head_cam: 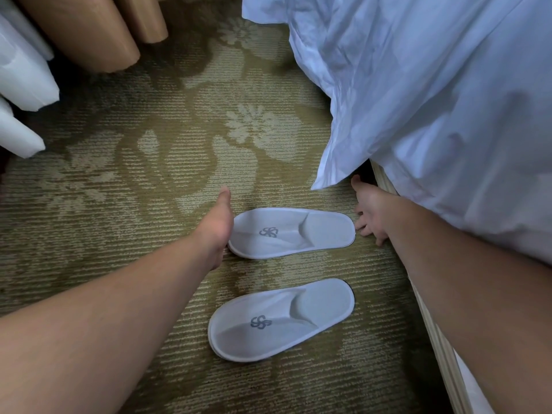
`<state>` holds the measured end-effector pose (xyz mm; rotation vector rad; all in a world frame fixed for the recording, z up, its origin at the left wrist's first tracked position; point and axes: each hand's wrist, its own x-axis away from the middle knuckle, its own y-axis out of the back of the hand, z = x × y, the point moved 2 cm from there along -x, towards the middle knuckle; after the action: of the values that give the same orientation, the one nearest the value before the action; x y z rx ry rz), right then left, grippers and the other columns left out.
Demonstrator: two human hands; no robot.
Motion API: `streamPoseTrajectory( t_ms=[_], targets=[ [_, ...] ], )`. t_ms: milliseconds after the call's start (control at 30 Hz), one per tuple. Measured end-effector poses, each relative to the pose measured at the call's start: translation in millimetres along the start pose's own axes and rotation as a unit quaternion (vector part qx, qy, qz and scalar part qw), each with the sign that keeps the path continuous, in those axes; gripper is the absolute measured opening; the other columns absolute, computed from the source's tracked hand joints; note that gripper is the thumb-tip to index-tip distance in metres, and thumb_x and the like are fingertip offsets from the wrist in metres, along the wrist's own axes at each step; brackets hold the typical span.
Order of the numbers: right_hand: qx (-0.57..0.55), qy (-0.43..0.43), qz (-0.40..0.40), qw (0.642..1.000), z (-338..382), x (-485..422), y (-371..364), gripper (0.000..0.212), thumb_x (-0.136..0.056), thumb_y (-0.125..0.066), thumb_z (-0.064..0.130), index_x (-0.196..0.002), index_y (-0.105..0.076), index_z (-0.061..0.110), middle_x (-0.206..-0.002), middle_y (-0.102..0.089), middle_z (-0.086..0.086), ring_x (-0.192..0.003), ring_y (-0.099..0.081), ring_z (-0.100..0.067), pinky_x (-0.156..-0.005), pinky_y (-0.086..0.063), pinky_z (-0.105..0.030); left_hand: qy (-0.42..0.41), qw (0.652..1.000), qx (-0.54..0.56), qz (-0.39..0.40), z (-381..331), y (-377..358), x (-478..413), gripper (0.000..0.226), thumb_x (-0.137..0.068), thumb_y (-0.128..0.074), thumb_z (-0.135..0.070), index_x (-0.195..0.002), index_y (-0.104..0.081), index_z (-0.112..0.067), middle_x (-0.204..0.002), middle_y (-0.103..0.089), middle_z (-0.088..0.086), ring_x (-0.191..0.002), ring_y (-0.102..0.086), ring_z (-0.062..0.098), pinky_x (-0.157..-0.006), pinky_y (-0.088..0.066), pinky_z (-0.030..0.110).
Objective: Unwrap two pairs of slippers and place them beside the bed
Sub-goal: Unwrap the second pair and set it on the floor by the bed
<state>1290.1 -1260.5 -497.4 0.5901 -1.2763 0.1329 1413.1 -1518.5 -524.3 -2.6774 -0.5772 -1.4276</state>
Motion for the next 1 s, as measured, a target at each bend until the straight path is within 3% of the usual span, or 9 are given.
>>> streamPoseTrajectory(
  t_ms=[233, 367, 800, 1000],
  targets=[
    [-0.01, 0.001, -0.008, 1.0, 0, 1, 1, 0.11, -0.072, -0.024, 0.091, -0.156, -0.014, 0.02, -0.158, -0.024, -0.018, -0.148, -0.013, -0.034, -0.116, -0.002, -0.054, 0.054, 0.998, 0.026, 0.006, -7, 6, -2, 0.088, -0.089, -0.02, -0.08, -0.157, -0.018, -0.024, -0.156, -0.035, 0.018, -0.139, -0.038, 0.034, -0.115, -0.018, 0.051],
    [-0.025, -0.003, -0.011, 1.0, 0, 0, 2, 0.113, -0.071, -0.026, 0.092, -0.156, -0.011, 0.02, -0.159, -0.023, -0.017, -0.149, -0.011, -0.033, -0.116, 0.001, -0.055, 0.089, 0.996, 0.022, 0.012, -12, 14, -7, 0.099, -0.083, -0.018, -0.085, -0.157, -0.012, -0.02, -0.156, -0.03, 0.025, -0.146, -0.025, 0.039, -0.117, -0.007, 0.058],
    [-0.01, 0.011, -0.028, 1.0, -1, -5, 2, 0.112, -0.074, -0.028, 0.09, -0.156, -0.008, 0.018, -0.156, -0.029, -0.02, -0.148, -0.015, -0.035, -0.116, -0.003, -0.055, 0.08, 0.997, 0.006, -0.006, -11, 9, -11, 0.094, -0.085, -0.019, -0.083, -0.157, -0.016, -0.022, -0.159, -0.029, 0.018, -0.145, -0.029, 0.036, -0.116, -0.012, 0.057],
    [-0.014, 0.015, -0.021, 1.0, -10, 9, 1, 0.108, -0.073, -0.029, 0.09, -0.156, -0.007, 0.025, -0.16, -0.02, -0.016, -0.149, -0.01, -0.033, -0.116, 0.0, -0.057, 0.078, 0.997, -0.008, -0.001, -12, 12, -1, 0.097, -0.084, -0.021, -0.084, -0.156, -0.018, -0.02, -0.158, -0.03, 0.019, -0.144, -0.029, 0.037, -0.116, -0.011, 0.058]
  ],
)
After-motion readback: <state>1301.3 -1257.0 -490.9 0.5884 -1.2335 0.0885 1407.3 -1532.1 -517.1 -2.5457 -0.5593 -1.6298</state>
